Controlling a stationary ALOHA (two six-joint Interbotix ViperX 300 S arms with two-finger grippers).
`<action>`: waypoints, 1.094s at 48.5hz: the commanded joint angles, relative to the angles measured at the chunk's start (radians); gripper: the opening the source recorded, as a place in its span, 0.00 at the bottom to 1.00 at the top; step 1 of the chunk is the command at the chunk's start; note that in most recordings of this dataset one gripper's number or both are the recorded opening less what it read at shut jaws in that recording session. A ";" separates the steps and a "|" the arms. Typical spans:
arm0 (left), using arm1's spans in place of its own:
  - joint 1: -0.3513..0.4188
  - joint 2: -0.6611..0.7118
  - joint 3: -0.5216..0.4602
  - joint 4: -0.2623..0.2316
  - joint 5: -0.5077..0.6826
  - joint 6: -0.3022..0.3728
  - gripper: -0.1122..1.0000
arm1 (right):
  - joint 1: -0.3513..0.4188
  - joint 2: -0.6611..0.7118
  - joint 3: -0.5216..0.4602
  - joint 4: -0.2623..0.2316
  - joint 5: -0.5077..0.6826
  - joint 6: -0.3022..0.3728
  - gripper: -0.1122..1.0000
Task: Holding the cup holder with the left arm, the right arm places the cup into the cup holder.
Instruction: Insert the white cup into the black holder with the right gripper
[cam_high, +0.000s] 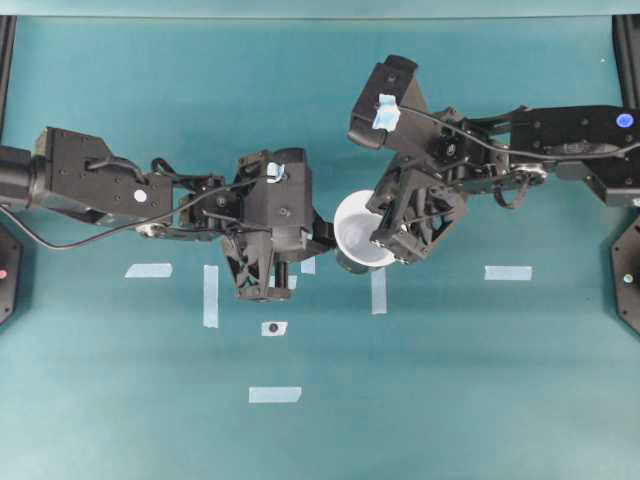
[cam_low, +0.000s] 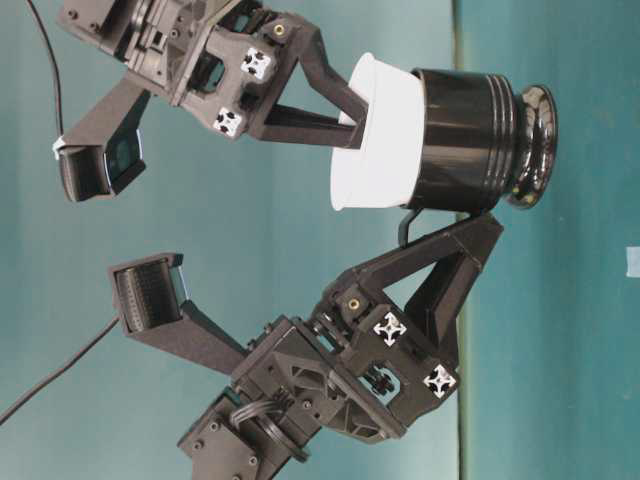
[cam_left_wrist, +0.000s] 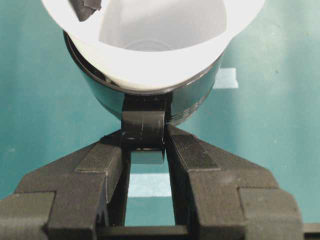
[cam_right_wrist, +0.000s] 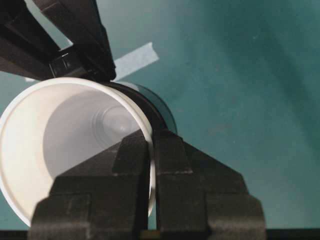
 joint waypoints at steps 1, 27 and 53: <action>-0.002 -0.017 -0.023 0.003 -0.005 -0.002 0.34 | 0.009 -0.021 -0.029 0.000 0.000 -0.008 0.13; -0.006 -0.017 -0.014 0.003 -0.005 -0.002 0.34 | 0.015 -0.018 -0.029 0.000 0.012 -0.006 0.85; -0.006 -0.018 0.014 0.002 -0.057 -0.002 0.34 | 0.014 -0.026 -0.046 -0.006 0.012 -0.005 0.89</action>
